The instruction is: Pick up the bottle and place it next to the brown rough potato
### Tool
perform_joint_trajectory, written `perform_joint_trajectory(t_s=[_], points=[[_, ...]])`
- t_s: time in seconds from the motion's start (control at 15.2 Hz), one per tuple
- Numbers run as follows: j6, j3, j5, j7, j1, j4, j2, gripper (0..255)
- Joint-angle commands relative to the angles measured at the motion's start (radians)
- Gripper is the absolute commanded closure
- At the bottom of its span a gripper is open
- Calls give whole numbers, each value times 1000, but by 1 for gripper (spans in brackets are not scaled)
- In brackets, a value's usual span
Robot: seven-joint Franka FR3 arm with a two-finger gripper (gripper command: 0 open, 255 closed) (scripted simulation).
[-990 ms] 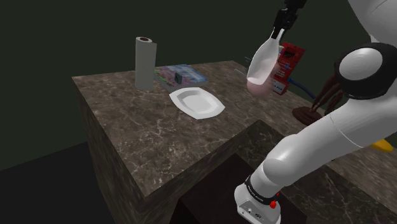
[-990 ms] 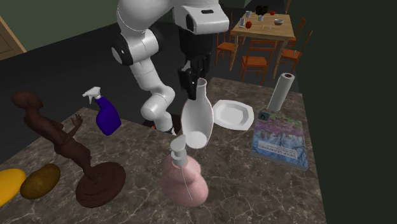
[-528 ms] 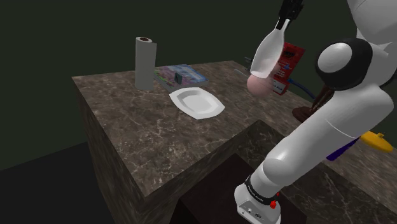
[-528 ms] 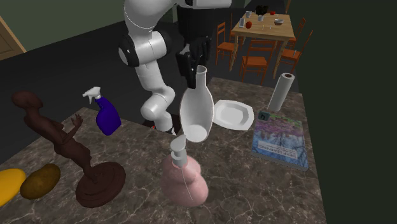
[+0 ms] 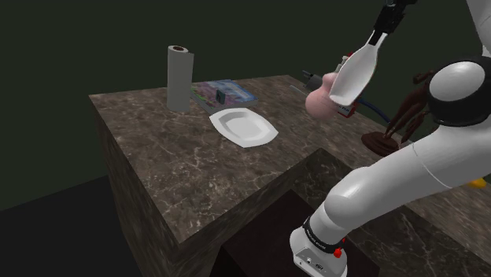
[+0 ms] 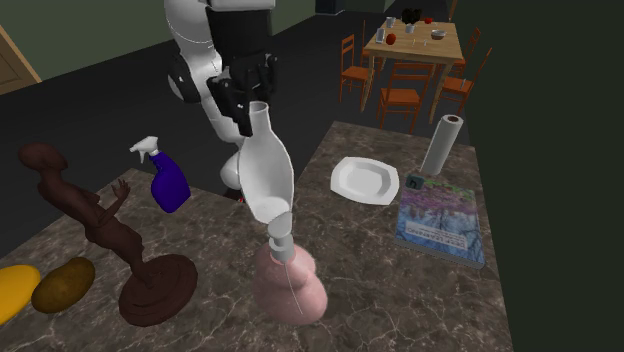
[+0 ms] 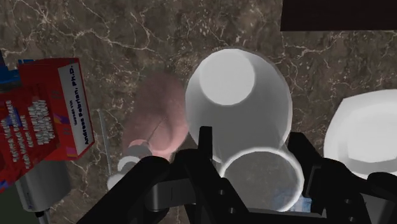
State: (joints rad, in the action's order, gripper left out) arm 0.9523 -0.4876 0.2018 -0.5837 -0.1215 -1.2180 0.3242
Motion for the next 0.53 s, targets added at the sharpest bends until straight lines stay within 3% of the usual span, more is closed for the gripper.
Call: perform_joint_trajectory(t_s=[0.0,0.46], points=[[-17,-11,28,-37,-11,-11,37,255],[-57,-60,130,-171,-45,-54,157,255]])
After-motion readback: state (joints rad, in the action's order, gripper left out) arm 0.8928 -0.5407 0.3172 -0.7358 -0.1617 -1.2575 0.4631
